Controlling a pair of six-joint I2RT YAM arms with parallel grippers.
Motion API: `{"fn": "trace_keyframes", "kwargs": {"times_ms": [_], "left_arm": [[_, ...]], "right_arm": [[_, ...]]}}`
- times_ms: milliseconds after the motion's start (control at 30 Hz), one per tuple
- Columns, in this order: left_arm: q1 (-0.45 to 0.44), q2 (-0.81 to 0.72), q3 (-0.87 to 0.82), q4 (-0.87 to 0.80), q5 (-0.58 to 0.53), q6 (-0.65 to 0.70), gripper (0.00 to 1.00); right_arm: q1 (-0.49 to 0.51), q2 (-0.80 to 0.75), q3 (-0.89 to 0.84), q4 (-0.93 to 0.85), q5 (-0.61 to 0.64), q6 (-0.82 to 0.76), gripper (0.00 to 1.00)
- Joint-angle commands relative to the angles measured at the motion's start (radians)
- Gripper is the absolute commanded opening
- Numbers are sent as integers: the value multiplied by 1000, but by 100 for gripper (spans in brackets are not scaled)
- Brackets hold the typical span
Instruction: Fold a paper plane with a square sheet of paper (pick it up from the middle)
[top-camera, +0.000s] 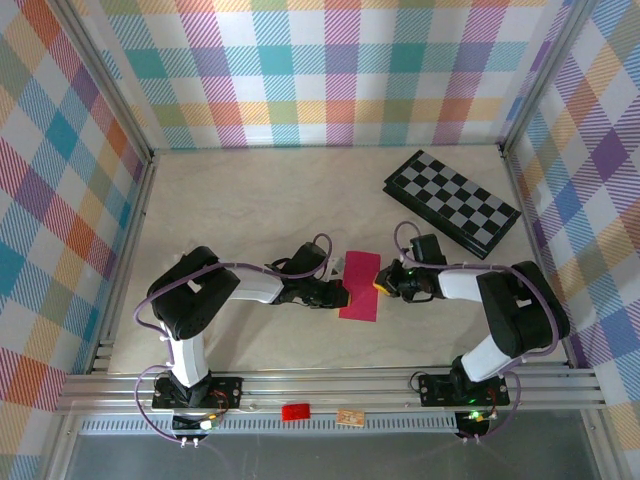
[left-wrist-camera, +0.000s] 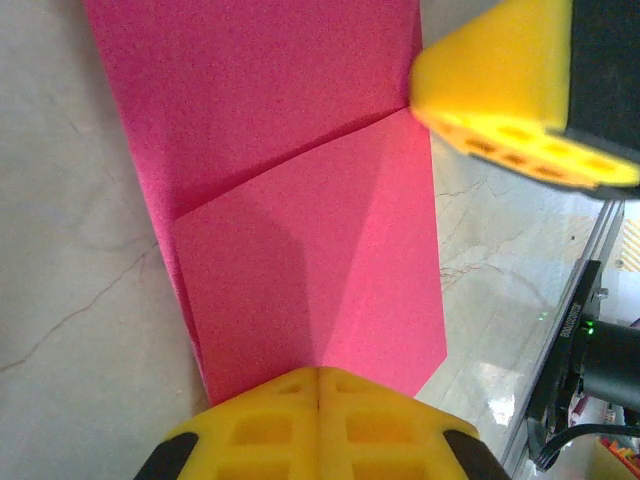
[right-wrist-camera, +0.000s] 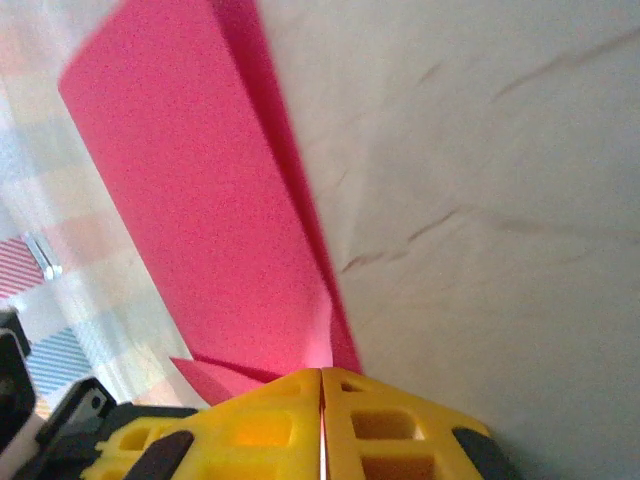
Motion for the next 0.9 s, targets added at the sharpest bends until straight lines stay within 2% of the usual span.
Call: {"fn": "trace_keyframes", "kwargs": {"times_ms": [0, 233, 433, 533, 667, 867], "left_arm": [[-13, 32, -42, -114, -52, -3, 0], [-14, 4, -36, -102, -49, -25, 0], [-15, -79, 17, -114, -41, -41, 1], [-15, -95, 78, -170, -68, 4, 4], [-8, -41, 169, -272, -105, 85, 5], [-3, 60, 222, -309, -110, 132, 3]], "right_arm": [[-33, 22, -23, 10, -6, -14, 11], [-36, -50, -62, 60, -29, 2, 12], [-23, -200, -69, -71, -42, -33, 21], [14, -268, -74, -158, -16, -43, 26], [71, -333, -86, -256, 31, -37, 34], [167, -406, -106, -309, 93, 22, 45]]}}
